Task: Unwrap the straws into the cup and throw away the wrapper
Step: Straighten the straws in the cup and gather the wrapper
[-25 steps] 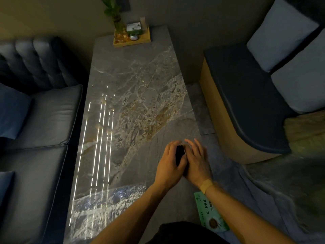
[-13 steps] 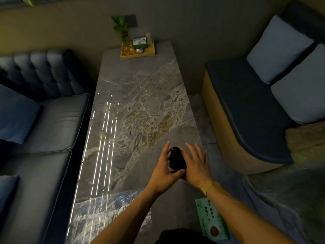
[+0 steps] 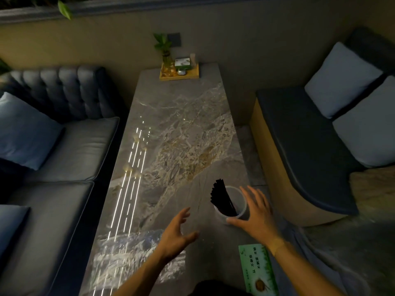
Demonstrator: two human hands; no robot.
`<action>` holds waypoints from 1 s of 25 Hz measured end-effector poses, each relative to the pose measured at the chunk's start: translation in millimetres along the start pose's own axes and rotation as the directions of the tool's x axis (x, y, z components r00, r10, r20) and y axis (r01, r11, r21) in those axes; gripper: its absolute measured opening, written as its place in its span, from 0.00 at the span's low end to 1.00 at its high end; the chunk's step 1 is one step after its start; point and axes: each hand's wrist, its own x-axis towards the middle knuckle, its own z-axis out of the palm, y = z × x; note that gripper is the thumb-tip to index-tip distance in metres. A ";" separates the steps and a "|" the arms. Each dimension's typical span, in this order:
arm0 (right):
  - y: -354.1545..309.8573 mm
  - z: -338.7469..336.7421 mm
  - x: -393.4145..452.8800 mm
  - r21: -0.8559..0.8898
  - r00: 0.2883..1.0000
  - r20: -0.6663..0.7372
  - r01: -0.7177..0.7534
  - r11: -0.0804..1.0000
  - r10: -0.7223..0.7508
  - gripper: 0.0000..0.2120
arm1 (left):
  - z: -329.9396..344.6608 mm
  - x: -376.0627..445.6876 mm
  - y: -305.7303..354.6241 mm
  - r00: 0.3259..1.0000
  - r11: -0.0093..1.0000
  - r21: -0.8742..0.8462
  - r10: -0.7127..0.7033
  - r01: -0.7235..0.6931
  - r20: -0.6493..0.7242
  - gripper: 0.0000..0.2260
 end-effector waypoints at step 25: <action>-117.7 161.5 7.8 -0.514 0.913 0.402 0.170 0.841 0.062 0.39 | -223.7 -46.1 -148.9 0.999 0.597 0.802 -0.034 -0.005 0.031 0.33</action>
